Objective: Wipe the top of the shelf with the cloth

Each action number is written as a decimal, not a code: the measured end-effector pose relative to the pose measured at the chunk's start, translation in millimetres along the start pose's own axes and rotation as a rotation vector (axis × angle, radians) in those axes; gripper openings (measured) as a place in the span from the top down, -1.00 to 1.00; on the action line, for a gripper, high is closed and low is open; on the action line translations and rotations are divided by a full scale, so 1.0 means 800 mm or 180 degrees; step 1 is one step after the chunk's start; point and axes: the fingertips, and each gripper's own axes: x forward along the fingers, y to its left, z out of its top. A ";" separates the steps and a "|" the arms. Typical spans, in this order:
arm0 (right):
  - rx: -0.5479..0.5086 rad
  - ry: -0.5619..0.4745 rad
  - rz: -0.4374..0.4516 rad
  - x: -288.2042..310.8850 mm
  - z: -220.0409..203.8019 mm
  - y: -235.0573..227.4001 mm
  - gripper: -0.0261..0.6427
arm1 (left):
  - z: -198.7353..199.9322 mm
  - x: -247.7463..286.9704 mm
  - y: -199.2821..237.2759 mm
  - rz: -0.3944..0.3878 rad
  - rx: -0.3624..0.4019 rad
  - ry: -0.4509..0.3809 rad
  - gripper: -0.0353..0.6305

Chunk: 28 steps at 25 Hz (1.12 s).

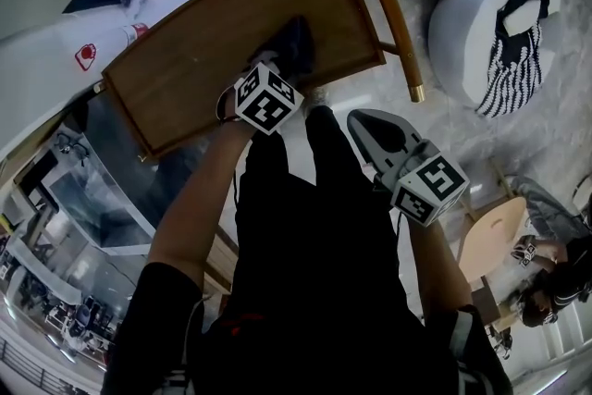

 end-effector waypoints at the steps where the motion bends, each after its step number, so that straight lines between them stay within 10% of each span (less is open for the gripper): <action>1: 0.0008 -0.0003 -0.0008 -0.002 -0.001 -0.002 0.90 | 0.005 0.002 -0.002 -0.0019 0.0014 -0.0010 0.78; 28: 0.0104 -0.0119 -0.0094 -0.021 0.009 -0.024 0.91 | 0.096 0.048 -0.050 -0.0445 0.0507 -0.0175 0.78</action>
